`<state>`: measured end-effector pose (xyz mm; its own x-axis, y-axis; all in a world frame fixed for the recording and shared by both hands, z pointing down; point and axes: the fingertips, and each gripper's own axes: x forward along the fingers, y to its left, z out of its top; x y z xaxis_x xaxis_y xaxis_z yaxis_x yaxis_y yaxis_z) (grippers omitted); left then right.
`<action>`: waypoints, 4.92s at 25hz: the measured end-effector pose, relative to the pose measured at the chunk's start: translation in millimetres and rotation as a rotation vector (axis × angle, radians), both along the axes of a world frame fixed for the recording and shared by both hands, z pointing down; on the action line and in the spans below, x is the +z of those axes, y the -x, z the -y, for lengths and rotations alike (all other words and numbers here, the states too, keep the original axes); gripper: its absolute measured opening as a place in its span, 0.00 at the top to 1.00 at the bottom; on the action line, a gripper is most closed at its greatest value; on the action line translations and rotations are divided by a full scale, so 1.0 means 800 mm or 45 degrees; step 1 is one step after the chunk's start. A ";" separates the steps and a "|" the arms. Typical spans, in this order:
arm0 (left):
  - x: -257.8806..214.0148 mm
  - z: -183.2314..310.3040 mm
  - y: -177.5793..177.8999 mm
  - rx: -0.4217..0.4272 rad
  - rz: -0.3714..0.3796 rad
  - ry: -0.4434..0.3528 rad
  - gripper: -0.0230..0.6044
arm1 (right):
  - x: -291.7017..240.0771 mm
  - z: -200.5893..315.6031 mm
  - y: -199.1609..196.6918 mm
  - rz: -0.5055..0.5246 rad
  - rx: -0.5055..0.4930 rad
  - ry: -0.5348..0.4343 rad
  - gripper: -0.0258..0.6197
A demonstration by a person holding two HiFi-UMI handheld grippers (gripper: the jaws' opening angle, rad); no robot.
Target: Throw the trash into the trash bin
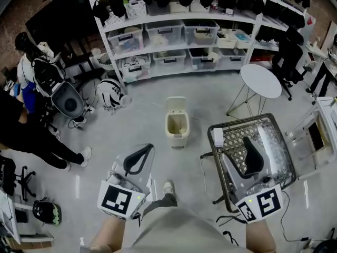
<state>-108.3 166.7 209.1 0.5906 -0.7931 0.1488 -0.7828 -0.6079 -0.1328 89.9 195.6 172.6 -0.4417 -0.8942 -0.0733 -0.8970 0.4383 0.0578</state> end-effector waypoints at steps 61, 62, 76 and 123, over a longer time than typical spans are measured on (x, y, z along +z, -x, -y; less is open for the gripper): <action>0.227 0.288 -0.266 0.687 0.241 0.431 0.96 | 0.307 0.153 -0.249 0.024 0.769 0.730 0.54; 0.240 0.281 -0.276 0.715 0.253 0.458 0.96 | 0.325 0.141 -0.253 0.032 0.789 0.766 0.54; 0.404 0.188 -0.341 0.925 0.445 0.730 0.96 | 0.585 0.007 -0.277 0.249 0.987 1.221 0.54; 0.365 0.447 -0.083 0.076 0.153 0.728 0.96 | 0.441 0.456 -0.080 -0.074 0.121 0.893 0.86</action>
<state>-41.8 -190.8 500.9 0.5843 -0.5330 0.6120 -0.7448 -0.6517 0.1434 153.5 -168.9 525.1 -0.3452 -0.7566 0.5554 -0.9372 0.3098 -0.1605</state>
